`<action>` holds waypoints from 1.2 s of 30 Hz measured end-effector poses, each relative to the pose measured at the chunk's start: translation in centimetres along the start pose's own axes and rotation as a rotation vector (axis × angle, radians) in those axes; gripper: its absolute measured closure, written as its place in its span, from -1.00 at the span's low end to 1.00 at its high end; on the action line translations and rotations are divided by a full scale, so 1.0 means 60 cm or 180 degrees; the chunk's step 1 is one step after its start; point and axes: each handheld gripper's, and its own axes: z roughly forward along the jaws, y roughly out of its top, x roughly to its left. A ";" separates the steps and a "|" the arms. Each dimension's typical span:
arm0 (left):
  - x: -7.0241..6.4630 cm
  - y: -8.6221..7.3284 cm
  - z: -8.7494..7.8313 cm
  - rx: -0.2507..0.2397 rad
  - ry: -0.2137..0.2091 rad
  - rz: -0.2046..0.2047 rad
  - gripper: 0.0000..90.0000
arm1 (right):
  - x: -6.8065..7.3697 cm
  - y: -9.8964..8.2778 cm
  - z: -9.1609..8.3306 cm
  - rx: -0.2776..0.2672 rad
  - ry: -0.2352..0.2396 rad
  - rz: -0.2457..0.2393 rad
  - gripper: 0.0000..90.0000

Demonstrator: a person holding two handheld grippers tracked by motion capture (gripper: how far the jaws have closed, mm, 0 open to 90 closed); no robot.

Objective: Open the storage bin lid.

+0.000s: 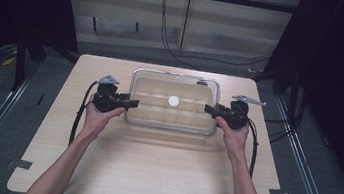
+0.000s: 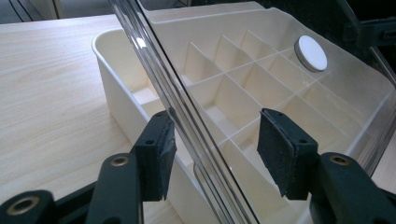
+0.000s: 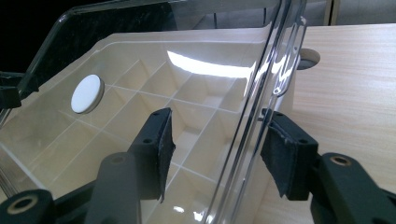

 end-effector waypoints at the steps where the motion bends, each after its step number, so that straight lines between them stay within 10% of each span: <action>1: -0.001 0.000 0.001 -0.0017 0.0002 -0.0011 0.05 | 0.000 -0.001 0.000 0.0000 -0.0003 0.0002 0.02; 36: -0.014 -0.014 -0.046 -0.0051 -0.0114 0.0175 0.49 | 0.027 -0.006 -0.046 -0.0184 -0.0027 0.0042 0.33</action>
